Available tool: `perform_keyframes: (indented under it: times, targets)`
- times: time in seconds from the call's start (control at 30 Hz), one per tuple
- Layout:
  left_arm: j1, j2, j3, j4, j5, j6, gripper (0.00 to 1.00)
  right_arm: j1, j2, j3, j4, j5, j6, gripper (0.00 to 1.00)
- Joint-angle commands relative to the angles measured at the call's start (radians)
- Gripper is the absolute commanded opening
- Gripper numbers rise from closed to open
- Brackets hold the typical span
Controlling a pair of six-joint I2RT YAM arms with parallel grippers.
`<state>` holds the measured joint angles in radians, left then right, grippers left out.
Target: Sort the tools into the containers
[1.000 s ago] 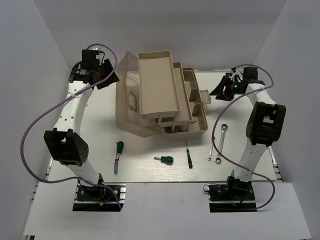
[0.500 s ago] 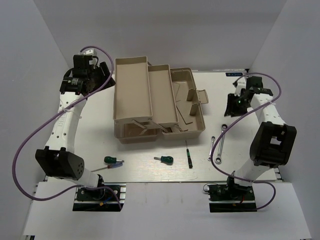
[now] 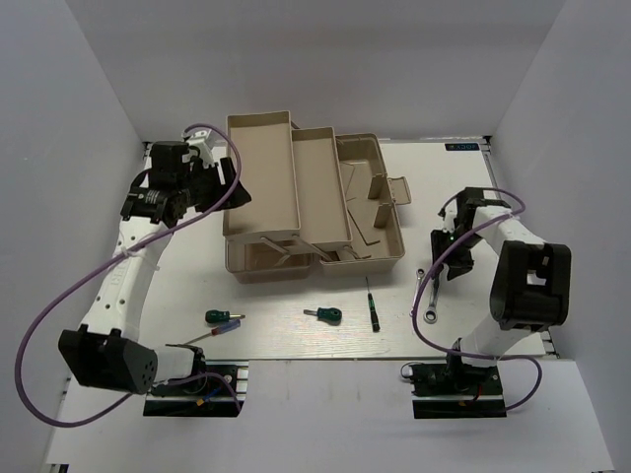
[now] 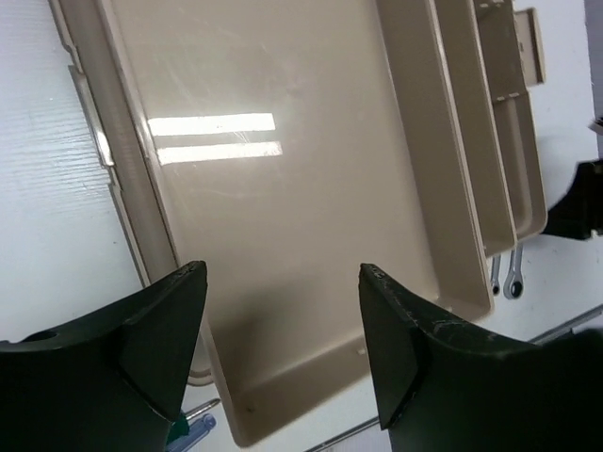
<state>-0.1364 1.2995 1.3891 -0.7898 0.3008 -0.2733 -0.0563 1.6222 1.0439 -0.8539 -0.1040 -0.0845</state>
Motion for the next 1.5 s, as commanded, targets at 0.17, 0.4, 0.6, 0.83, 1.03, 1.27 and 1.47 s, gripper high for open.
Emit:
perform_keyframes:
  times: [0.17,0.4,0.6,0.83,1.03,1.27,1.47]
  targets:
    - [-0.015,-0.155,-0.081,-0.022,0.047,0.031,0.76,0.093,0.114,-0.008,0.069,0.157,0.161,0.53]
    - [-0.015,-0.218,-0.143,-0.057,0.049,0.031,0.76,0.095,0.136,-0.053,0.096,0.230,0.256,0.53]
    - [-0.025,-0.240,-0.174,-0.039,0.069,-0.010,0.76,0.092,0.150,-0.133,0.193,0.225,0.325,0.33]
    - [-0.034,-0.204,-0.134,-0.039,0.096,-0.010,0.76,0.081,0.130,-0.170,0.257,0.198,0.351,0.00]
    - [-0.063,-0.181,-0.125,0.004,0.162,-0.029,0.76,0.033,0.038,-0.105,0.230,0.195,0.289,0.00]
    - [-0.104,-0.163,-0.147,0.037,0.162,-0.038,0.75,0.009,-0.054,0.011,0.177,0.127,0.229,0.00]
    - [-0.123,-0.154,-0.147,0.046,0.162,-0.038,0.75,-0.002,-0.084,0.056,0.157,0.076,0.227,0.00]
